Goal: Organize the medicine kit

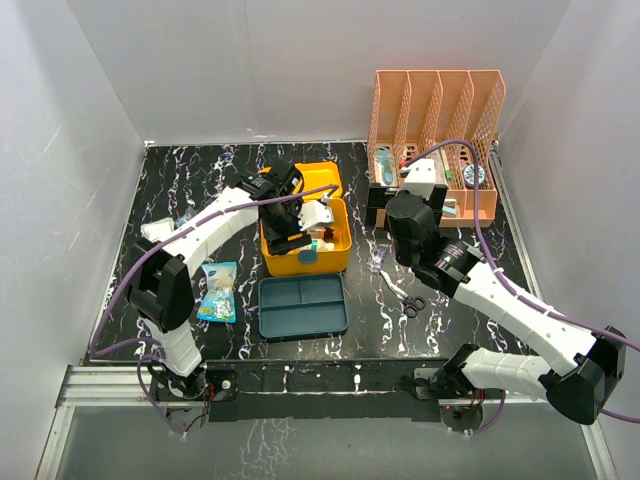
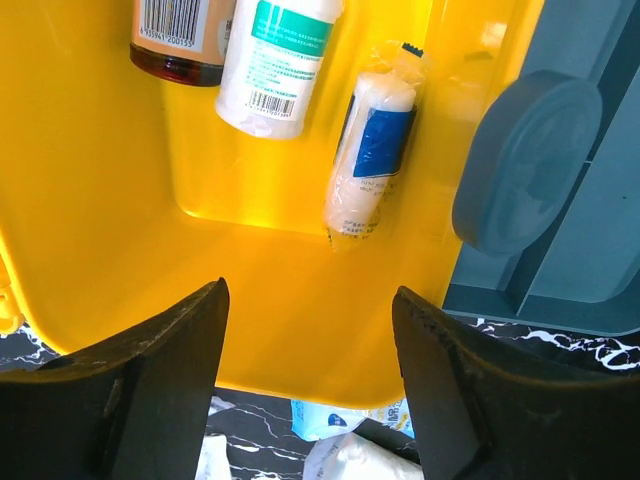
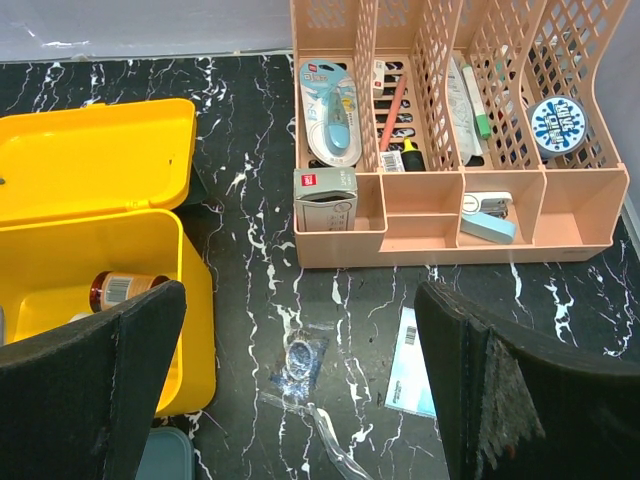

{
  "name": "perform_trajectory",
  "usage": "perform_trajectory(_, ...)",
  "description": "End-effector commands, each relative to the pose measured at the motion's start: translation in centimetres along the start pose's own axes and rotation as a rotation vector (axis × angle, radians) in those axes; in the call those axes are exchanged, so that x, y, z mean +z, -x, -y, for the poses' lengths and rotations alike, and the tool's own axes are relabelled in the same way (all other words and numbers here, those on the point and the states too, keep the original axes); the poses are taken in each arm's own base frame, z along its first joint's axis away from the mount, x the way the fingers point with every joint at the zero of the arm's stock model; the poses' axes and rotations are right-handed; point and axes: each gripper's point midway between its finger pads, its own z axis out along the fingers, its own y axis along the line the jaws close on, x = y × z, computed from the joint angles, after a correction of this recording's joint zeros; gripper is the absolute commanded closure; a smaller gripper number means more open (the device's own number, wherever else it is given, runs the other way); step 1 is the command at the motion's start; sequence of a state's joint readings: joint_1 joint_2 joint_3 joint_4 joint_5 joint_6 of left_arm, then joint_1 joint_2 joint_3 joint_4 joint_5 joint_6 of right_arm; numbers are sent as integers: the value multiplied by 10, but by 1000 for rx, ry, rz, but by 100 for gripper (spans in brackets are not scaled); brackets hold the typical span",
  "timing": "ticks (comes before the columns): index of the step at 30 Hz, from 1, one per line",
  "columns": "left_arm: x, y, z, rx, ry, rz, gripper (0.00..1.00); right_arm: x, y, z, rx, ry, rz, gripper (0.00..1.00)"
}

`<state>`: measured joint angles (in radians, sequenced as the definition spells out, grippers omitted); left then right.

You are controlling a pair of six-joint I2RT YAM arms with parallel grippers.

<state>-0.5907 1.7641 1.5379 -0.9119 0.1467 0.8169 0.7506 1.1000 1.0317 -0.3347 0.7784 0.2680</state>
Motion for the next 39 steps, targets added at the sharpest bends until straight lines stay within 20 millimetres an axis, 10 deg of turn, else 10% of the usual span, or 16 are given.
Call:
perform_trajectory(1, -21, 9, -4, -35, 54, 55, 35, 0, 12, -2, 55, 12, 45, 2)
perform_trajectory(9, -103, 22, -58, -260, 339, 264, 43, -1, 17, -3, 52, 15, 54, 2)
perform_trajectory(14, -149, -29, -68, -460, 398, 334, 44, -1, 20, -1, 43, 13, 62, 2)
perform_trajectory(20, -110, -104, -3, -467, 282, 183, 44, 3, 15, -9, 47, 37, 57, 2)
perform_trajectory(24, -77, -117, 38, -659, 150, 187, 43, 5, 13, -16, 51, 58, 48, 2)
perform_trajectory(39, -17, -161, 35, -1277, 128, -15, 41, -4, 7, 2, 60, 19, 40, 2)
